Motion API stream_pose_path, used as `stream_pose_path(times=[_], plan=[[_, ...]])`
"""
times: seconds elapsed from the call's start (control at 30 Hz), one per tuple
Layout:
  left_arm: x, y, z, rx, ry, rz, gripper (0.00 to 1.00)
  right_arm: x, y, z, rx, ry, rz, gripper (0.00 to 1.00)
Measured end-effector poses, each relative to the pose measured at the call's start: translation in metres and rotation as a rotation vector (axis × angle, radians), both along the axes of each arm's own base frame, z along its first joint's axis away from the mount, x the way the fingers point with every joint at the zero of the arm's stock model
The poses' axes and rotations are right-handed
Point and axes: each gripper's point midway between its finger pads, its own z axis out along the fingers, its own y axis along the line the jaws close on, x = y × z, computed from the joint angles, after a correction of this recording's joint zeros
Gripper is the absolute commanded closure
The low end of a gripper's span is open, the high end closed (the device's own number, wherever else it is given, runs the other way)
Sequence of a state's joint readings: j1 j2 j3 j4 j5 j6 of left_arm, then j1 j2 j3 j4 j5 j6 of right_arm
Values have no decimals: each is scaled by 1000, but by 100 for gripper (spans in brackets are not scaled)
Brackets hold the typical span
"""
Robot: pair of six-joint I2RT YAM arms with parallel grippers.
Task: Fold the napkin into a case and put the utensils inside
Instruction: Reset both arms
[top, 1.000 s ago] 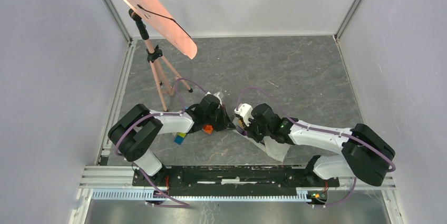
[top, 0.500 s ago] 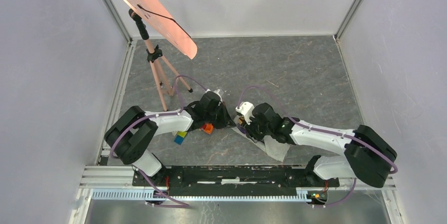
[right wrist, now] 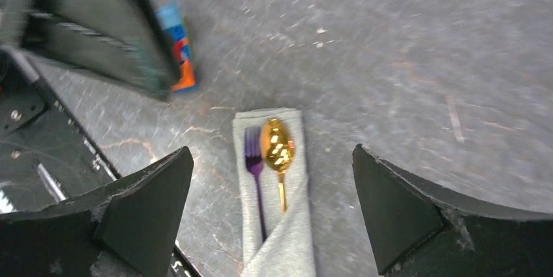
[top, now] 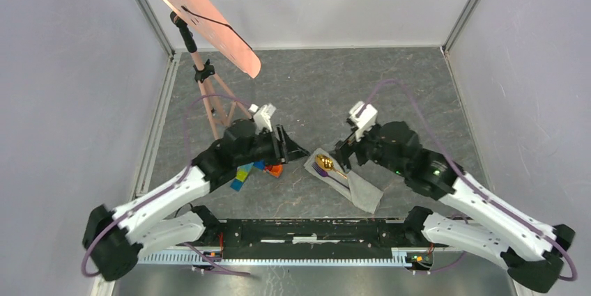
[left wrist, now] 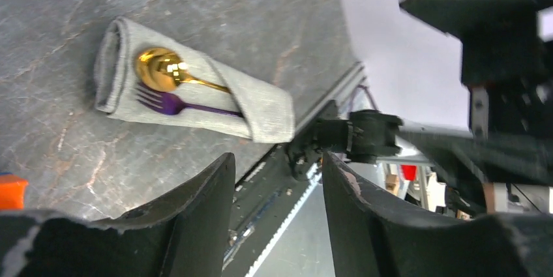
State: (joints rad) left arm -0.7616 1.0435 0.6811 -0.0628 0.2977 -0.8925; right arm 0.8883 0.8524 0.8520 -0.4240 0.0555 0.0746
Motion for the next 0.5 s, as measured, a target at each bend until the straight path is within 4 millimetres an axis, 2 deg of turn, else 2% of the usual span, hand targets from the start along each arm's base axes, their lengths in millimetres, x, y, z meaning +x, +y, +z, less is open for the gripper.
stream_pose_path(times=[0.13,0.3,0.43,0.5], plan=[[-30,26,49,-124,-124,-9,35,3,-33,46,43,-93,-126,2],[-69,80,125,-296,-347,57,32,-3,-79,95,103,-200,-262,2],[-92,127,185,-369,-537,150,30,-18,-118,158,218,-318,-335,2],[-101,151,211,-375,-618,206,25,-29,-138,190,288,-382,-358,2]])
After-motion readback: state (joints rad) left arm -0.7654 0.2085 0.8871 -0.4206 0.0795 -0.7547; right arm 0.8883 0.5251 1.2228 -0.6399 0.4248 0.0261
